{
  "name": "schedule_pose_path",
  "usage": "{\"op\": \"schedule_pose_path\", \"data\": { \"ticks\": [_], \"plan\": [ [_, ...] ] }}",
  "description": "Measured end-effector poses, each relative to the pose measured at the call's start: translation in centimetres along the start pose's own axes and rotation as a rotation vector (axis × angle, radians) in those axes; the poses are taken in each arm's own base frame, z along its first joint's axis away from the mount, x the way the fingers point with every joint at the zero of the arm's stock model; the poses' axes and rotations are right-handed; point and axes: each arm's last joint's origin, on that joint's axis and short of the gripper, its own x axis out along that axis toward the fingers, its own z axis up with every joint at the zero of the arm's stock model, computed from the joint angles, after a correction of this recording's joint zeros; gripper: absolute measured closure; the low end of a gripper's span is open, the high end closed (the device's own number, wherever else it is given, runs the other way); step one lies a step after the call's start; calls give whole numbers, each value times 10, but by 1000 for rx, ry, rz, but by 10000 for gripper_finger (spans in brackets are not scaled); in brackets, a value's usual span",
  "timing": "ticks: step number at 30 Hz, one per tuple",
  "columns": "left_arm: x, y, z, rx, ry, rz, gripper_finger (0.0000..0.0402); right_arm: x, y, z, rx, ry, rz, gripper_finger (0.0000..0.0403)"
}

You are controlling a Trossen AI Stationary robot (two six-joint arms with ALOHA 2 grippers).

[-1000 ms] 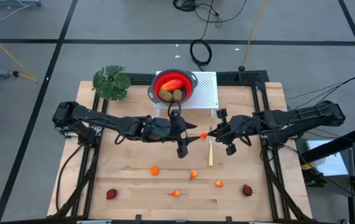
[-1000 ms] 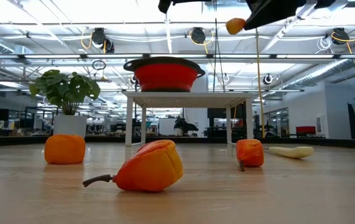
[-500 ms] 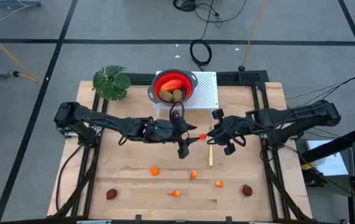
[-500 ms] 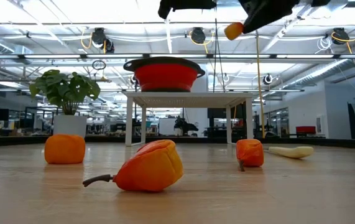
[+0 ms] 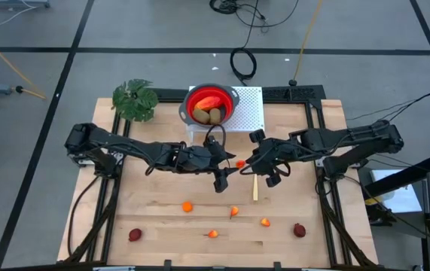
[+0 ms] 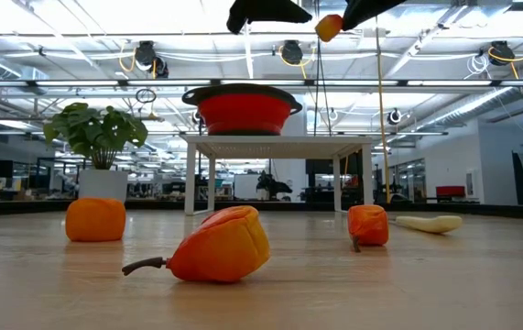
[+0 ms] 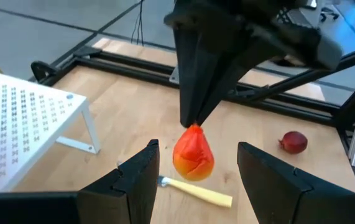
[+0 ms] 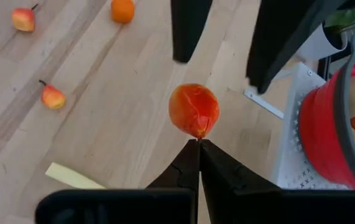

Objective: Pick & Place Fruit
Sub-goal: Put the orange pear into the red strainer bowl on the shelf

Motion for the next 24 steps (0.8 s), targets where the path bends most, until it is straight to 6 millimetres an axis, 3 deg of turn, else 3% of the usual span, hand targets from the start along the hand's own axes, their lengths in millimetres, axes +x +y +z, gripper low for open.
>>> {"op": "schedule_pose_path", "data": {
  "ticks": [14,24],
  "plan": [
    [11,-3,-10,-21,48,-45,185,9,13,17,-58,-56,15,403],
    [20,-11,-21,-55,79,-79,185,9,18,18,-60,-61,25,403]
  ]
}}
